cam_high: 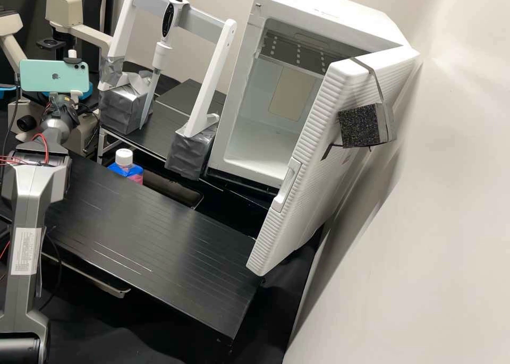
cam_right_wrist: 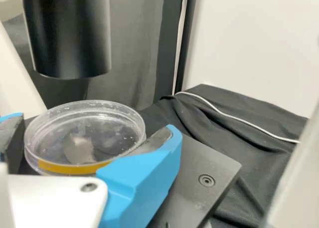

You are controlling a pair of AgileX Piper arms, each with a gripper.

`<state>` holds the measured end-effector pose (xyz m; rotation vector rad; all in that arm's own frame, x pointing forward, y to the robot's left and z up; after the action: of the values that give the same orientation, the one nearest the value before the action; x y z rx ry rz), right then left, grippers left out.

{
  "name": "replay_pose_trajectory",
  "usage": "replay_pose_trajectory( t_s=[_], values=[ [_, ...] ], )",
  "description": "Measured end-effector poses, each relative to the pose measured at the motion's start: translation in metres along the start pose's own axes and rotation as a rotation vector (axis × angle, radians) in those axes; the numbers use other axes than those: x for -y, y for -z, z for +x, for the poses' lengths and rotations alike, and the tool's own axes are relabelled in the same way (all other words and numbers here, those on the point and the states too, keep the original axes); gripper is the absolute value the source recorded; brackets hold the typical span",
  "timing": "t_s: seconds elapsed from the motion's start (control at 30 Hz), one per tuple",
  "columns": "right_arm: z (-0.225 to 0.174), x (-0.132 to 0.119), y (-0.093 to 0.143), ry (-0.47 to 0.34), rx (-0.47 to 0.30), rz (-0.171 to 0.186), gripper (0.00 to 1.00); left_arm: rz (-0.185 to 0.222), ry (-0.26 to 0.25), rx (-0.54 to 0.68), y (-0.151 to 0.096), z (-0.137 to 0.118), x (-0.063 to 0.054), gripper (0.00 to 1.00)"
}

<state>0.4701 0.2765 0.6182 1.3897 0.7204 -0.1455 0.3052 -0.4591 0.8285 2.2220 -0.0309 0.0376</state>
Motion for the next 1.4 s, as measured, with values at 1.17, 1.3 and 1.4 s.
replay_pose_trajectory(
  t_s=[1.17, 1.3, 1.4],
  values=[
    [-0.162, -0.036, 0.029, -0.121, -0.148, -0.165, 1.00, 0.000, 0.000, 0.000, 0.000, 0.000, 0.000, 1.00],
    [-0.213, -0.049, 0.012, -0.318, -0.132, -0.150, 1.00, 0.000, 0.000, 0.000, 0.000, 0.000, 0.000, 1.00],
    [-0.249, -0.052, 0.000, -0.454, -0.122, -0.116, 1.00, 0.000, 0.000, 0.000, 0.000, 0.000, 0.000, 1.00]
  ],
)
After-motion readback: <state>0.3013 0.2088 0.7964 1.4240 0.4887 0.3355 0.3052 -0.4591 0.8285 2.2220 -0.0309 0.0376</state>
